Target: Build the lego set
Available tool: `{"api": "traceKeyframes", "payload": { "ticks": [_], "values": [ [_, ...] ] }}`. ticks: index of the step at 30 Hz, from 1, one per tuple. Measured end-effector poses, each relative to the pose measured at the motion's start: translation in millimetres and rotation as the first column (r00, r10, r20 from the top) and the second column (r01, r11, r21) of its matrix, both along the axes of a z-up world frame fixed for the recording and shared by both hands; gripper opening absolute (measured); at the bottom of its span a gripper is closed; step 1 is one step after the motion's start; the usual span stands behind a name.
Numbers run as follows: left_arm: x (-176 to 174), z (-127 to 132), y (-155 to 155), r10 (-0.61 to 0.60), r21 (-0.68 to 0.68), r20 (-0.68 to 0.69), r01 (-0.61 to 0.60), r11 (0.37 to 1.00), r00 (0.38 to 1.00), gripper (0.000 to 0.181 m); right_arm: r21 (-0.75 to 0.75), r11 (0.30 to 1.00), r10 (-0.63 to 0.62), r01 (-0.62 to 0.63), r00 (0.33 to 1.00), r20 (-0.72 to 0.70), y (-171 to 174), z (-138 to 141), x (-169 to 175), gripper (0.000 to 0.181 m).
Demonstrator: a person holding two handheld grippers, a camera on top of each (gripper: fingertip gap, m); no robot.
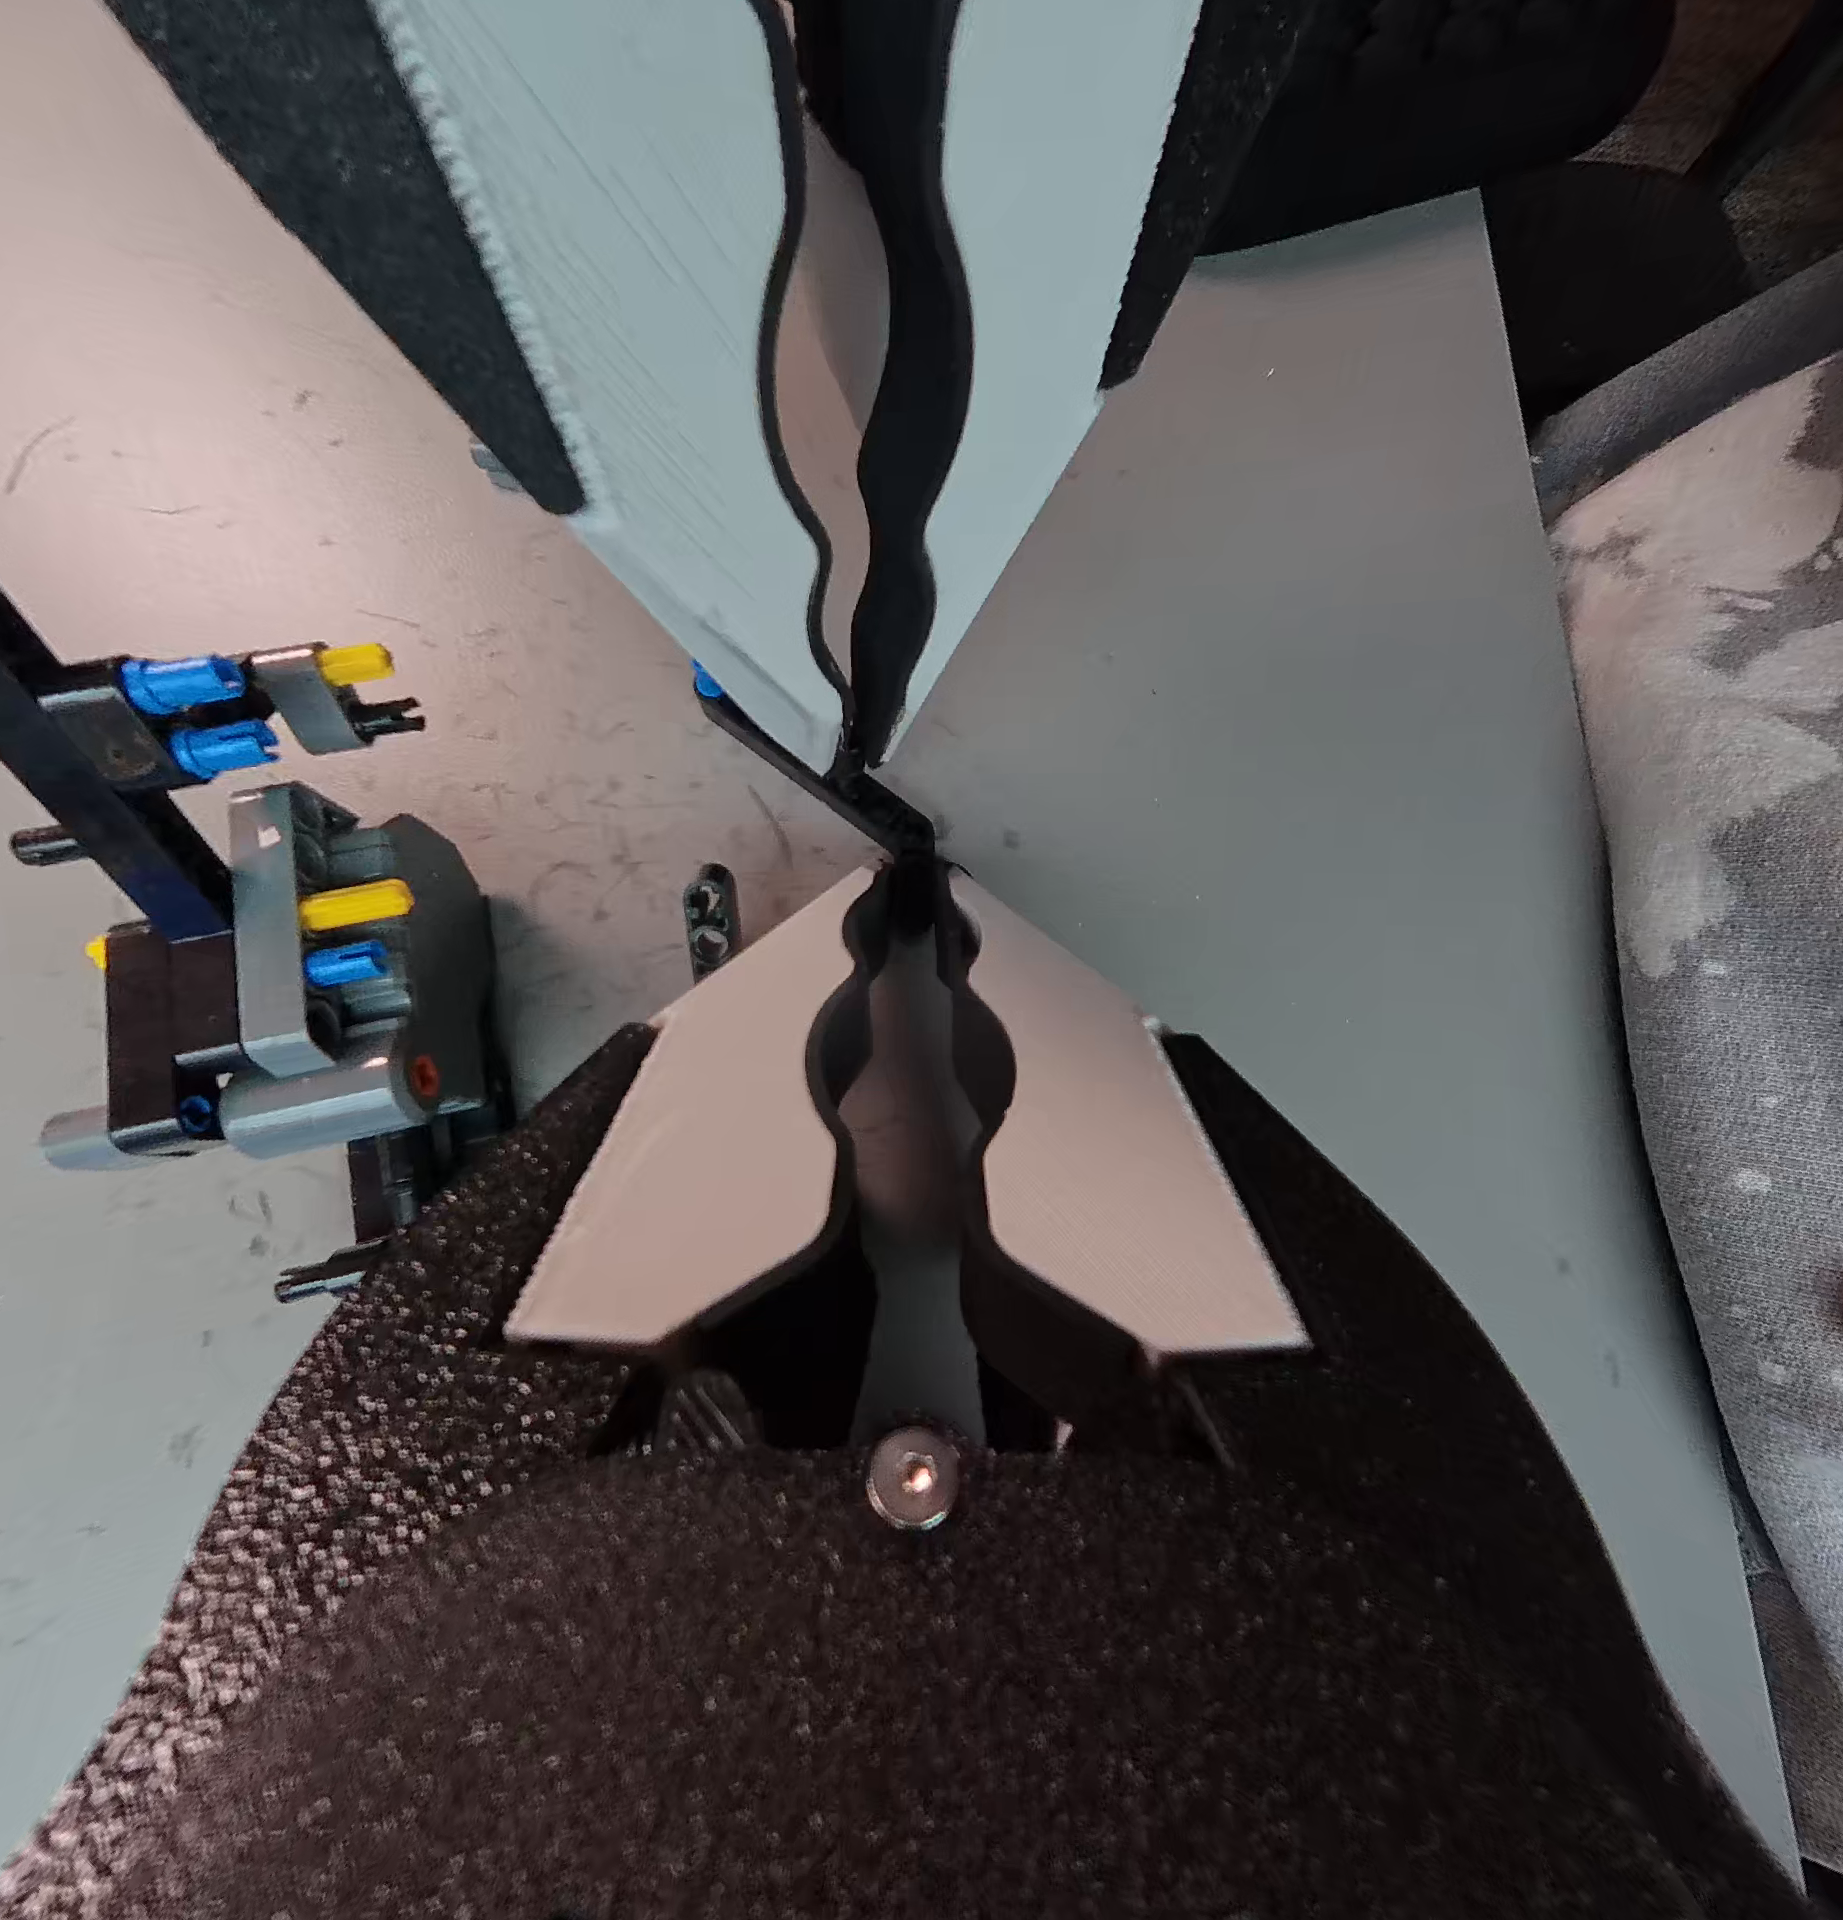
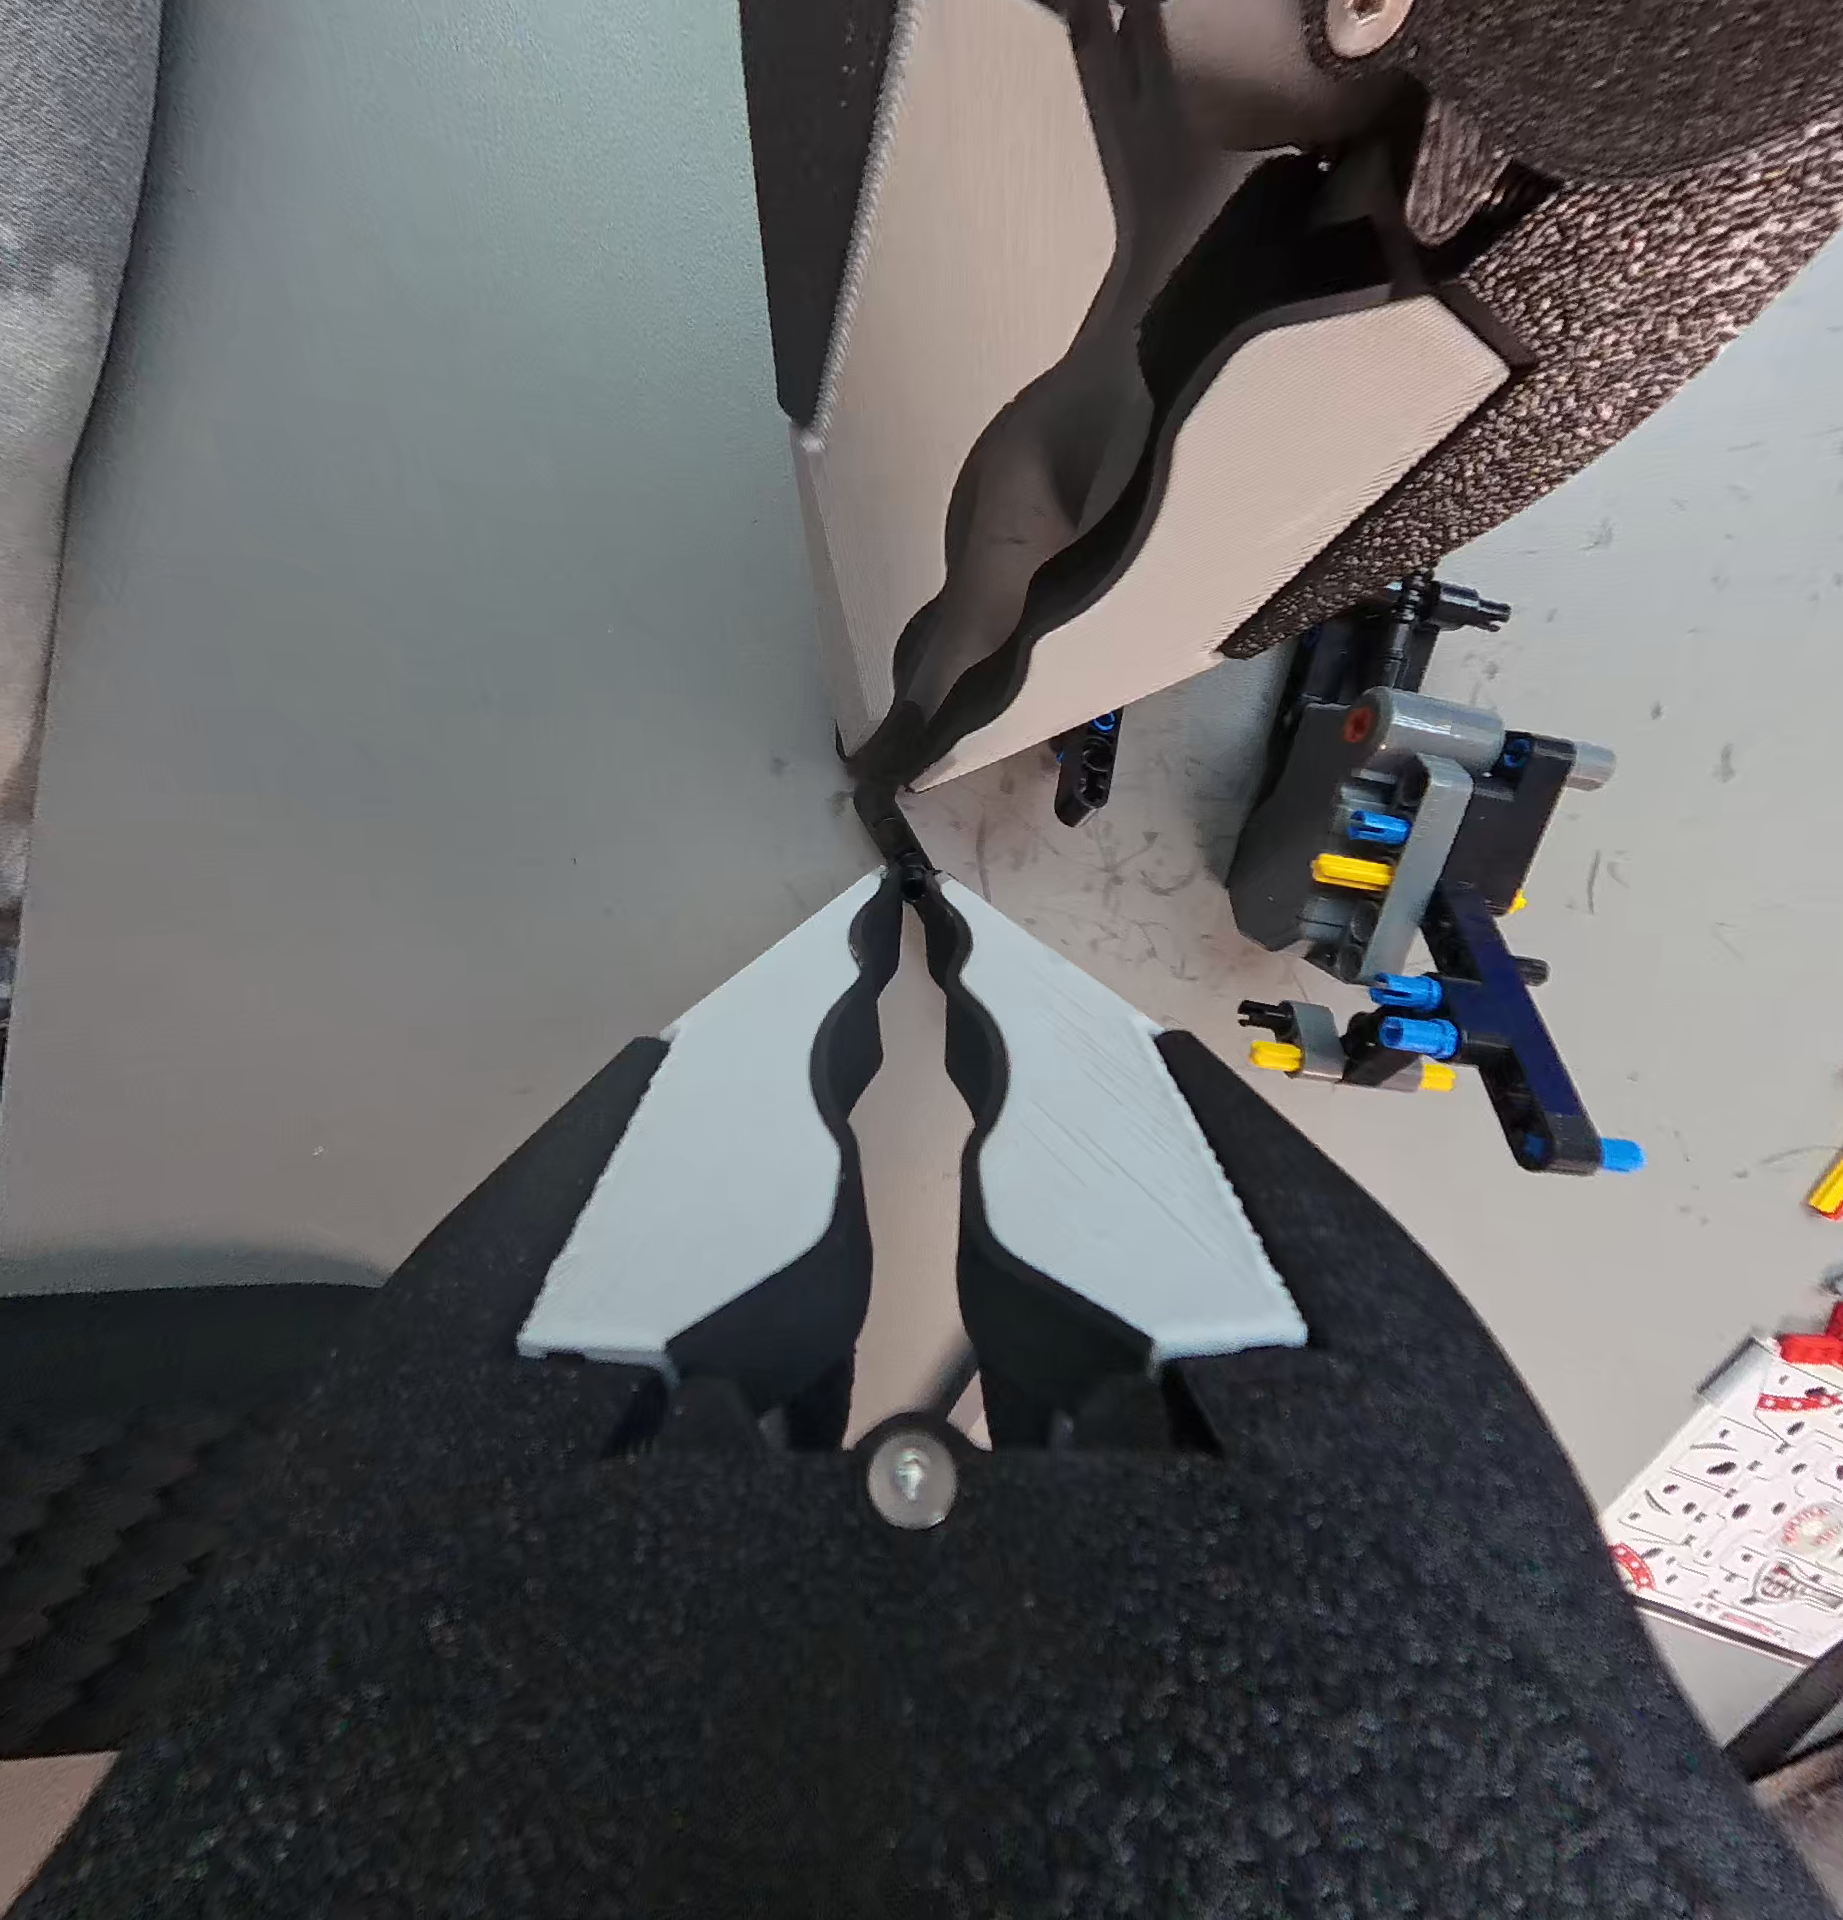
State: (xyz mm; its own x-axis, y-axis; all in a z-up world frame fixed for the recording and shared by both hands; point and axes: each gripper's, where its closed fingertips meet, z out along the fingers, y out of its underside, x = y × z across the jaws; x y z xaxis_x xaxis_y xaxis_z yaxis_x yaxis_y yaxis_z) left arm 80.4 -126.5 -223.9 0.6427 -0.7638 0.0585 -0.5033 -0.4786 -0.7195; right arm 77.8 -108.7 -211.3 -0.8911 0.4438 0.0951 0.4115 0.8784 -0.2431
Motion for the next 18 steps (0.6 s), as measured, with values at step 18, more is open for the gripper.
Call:
{"api": "traceKeyframes", "payload": {
  "ticks": [18],
  "values": [
    [-0.4, 0.2, -0.9, -0.009, -0.002, 0.005, 0.009, 1.0, 1.0, 0.007, 0.003, 1.0, 0.015, -0.015, 1.0, 0.005, -0.3, -0.6, -1.0, 0.004]
  ]
}}
